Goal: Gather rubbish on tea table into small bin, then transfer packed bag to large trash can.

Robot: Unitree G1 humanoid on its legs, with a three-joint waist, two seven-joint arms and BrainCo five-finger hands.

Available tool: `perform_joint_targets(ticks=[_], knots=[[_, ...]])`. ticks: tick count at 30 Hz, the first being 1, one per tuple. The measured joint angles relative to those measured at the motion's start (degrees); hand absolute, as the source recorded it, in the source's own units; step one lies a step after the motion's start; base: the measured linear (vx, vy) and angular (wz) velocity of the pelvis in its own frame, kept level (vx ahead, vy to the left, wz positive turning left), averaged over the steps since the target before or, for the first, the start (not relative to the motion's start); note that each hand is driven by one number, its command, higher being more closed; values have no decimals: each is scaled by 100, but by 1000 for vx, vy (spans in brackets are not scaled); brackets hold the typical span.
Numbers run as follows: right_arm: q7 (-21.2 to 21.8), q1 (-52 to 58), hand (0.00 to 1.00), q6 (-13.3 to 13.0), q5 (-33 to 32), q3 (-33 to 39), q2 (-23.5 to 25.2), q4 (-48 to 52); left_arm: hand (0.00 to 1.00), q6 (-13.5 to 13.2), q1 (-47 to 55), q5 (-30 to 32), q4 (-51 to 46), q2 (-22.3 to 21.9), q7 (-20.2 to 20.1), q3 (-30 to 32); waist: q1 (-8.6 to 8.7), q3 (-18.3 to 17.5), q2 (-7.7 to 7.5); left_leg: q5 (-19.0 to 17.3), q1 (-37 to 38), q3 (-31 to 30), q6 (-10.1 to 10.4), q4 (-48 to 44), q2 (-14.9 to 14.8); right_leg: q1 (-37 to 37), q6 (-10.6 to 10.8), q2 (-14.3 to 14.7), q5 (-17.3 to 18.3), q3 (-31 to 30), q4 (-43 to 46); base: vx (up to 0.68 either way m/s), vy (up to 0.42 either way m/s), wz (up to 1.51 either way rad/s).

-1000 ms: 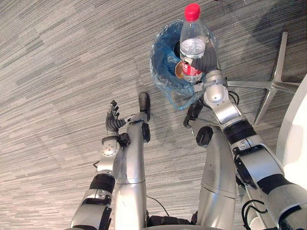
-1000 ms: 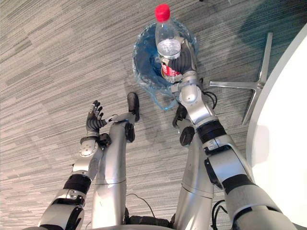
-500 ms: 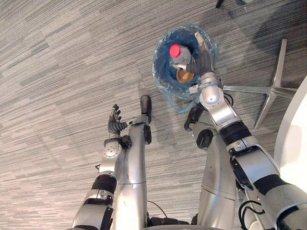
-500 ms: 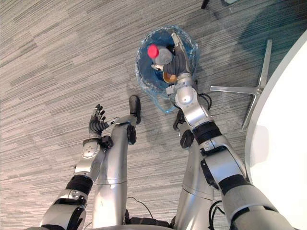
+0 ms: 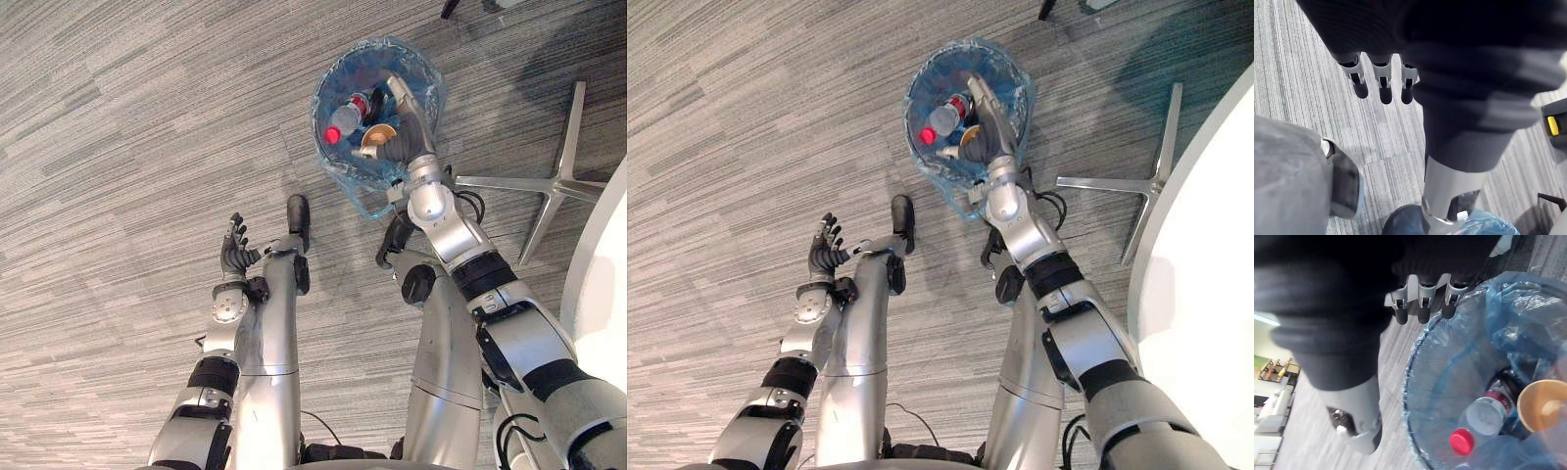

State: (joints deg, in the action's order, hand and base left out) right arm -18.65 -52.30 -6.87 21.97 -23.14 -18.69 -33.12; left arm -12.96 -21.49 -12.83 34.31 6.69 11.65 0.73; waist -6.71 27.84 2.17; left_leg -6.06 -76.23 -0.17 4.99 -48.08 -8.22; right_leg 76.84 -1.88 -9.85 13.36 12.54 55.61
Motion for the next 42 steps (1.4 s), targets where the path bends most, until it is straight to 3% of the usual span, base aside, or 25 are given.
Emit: perform_joint_targets(ticks=[4, 11, 19, 27, 28, 42], knots=[[15, 129, 0, 7, 703, -286, -41, 66, 0, 6, 1, 4, 11, 28, 1, -1, 2, -52, -85, -2, 1, 1, -3, 7, 0, -2, -1, 0, -2, 1, -16, 0, 0, 0], [36, 102, 0, 108, 1672, -773, -22, -306, 0, -83, 0, 3, 61, 33, 6, -5, 4, -62, -102, 9, 1, 3, 11, 113, 16, -5, -5, -6, -6, 21, -93, 0, 0, 1], [113, -151, 0, 355, 1916, -1074, 76, -1157, 0, -208, -2, -12, 98, 34, 5, -6, 4, -64, -100, 13, -68, -47, 19, 197, 35, 32, 7, -18, 7, 87, -150, 6, 3, 3], [-181, -567, 0, 703, 1901, -805, 228, -1745, 0, -320, -9, -354, 42, 39, 101, -11, -18, -171, -101, 69, -435, -150, 93, 207, 141, 413, -56, -129, 105, 160, 39, 2, -13, 12], [-207, -587, 100, 733, 1897, -793, 235, -1766, 0, -320, -9, -357, 29, 41, 101, -10, -18, -171, -101, 71, -448, -150, 95, 209, 142, 431, -63, -131, 110, 161, 48, 6, -25, 5], [-255, -659, 100, 717, 1281, -386, 254, -1944, 0, -316, -9, -459, -79, 41, 96, -49, -19, -172, -98, 100, -551, -302, 146, 203, 230, 494, -137, -222, 277, 307, 222, 7, -20, 7]])
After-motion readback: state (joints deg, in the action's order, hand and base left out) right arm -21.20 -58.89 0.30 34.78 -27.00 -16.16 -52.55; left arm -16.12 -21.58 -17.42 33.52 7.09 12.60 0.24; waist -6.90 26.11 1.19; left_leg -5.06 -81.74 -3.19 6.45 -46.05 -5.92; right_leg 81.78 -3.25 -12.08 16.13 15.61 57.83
